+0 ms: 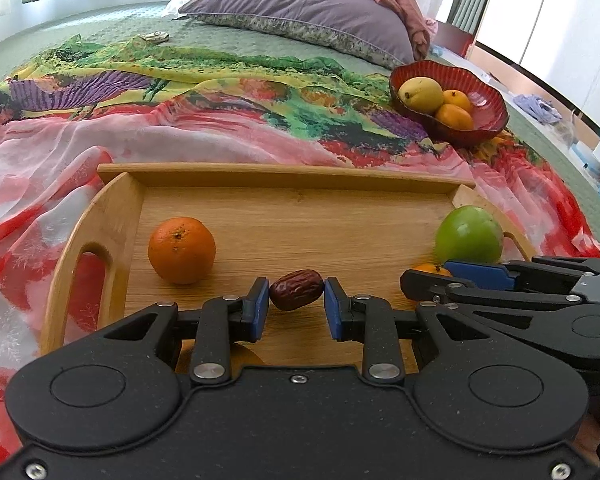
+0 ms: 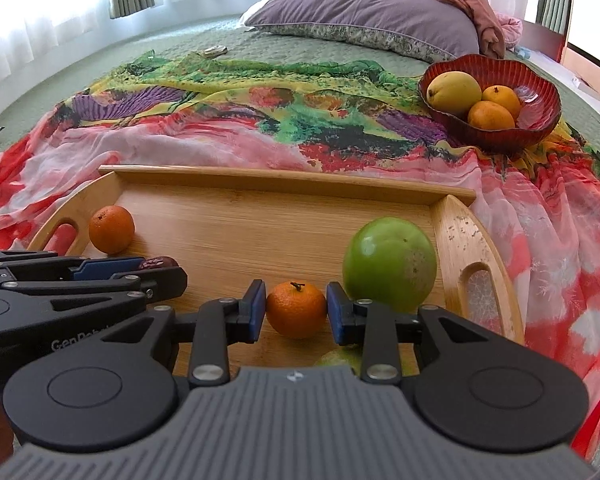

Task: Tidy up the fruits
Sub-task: 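Lower the date onto the tray with the left tool while the right tool places the small orange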

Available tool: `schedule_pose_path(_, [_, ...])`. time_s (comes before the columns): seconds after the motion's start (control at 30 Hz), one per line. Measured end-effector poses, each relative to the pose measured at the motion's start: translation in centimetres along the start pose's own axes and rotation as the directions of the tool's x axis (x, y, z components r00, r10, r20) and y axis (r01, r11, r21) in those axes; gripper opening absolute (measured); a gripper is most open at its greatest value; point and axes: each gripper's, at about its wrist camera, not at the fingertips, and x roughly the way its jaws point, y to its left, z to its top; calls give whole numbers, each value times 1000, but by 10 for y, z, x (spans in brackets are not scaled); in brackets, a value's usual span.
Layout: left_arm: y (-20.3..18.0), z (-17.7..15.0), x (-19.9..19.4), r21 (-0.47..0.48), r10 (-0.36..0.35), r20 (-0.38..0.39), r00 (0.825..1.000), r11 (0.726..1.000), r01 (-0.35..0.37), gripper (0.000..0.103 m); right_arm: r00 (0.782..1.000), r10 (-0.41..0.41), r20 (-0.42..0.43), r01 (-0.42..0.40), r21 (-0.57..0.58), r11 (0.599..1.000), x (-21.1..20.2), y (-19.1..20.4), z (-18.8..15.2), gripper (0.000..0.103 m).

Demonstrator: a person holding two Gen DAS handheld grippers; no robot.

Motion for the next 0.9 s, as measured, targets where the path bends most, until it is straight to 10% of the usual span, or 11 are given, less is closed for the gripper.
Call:
schedule_pose_path(0.7, [-2, 2, 5, 2, 19, -19, 1000, 1000, -19, 28, 1000, 15, 10, -15, 22, 1000, -1, -2, -1, 45])
schedule_pose_path(0.9, [-6, 3, -14, 39, 43, 15, 999, 998, -44, 42, 999, 28, 33, -29, 14, 999, -13, -3, -1, 50])
